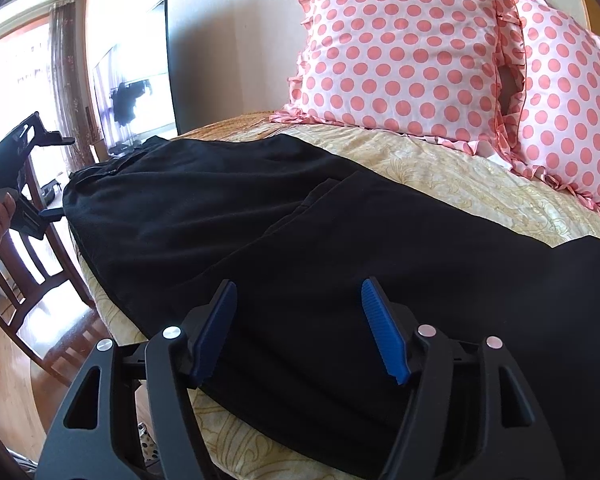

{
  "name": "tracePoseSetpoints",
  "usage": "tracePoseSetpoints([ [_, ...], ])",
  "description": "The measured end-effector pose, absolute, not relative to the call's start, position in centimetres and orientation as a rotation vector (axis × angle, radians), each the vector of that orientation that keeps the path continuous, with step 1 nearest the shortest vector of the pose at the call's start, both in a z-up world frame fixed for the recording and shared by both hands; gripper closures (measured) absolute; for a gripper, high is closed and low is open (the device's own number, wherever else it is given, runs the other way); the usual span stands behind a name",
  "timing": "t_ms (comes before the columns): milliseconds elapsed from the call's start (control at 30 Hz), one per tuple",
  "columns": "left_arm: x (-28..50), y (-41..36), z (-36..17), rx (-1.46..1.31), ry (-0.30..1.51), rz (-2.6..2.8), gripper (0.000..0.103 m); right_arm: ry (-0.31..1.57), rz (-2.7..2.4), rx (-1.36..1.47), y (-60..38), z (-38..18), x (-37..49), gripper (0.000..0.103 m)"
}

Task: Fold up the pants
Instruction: 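Move the left gripper to the end of the folded black pants, then grasp the pants end with the left gripper and lift it up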

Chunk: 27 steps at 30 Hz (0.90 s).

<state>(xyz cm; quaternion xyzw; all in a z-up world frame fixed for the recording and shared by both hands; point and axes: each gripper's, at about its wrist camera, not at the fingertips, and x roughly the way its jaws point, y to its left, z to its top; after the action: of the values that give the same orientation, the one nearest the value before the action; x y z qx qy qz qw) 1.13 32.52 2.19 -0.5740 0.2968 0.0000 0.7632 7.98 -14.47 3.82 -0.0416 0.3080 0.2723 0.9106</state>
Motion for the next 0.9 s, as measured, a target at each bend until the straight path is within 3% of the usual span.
tracePoseSetpoints([
  [167,1.8,32.7,2.4,-1.234,0.596,0.077,0.009,0.631,0.563,-0.091,-14.4,3.8,7.9,0.036],
  [267,2.2,32.8,2.8,-1.149,0.593,0.158,0.021,0.629,0.565,-0.098,-14.4,3.8,7.8,0.036],
  [367,2.7,33.2,2.9,-1.091,0.598,0.222,0.04,0.623,0.569,-0.095,-14.5,3.9,7.6,0.036],
  [467,2.7,33.9,2.2,-1.08,0.612,0.286,0.073,0.611,0.571,-0.077,-14.9,4.1,7.3,0.036],
  [533,2.6,34.1,1.8,-1.073,0.609,0.298,0.084,0.592,0.578,-0.064,-15.4,4.3,7.0,0.036],
  [633,2.6,33.2,3.2,-0.963,0.59,0.313,0.091,0.558,0.583,-0.048,-16.5,4.8,6.3,0.035],
  [700,2.8,32.0,4.8,-0.873,0.571,0.315,0.092,0.538,0.571,-0.034,-17.8,5.2,5.9,0.03],
  [900,4.8,24.1,12.4,-0.604,0.512,0.158,0.093,0.518,0.49,0.016,-22.3,5.9,4.9,0.029],
])
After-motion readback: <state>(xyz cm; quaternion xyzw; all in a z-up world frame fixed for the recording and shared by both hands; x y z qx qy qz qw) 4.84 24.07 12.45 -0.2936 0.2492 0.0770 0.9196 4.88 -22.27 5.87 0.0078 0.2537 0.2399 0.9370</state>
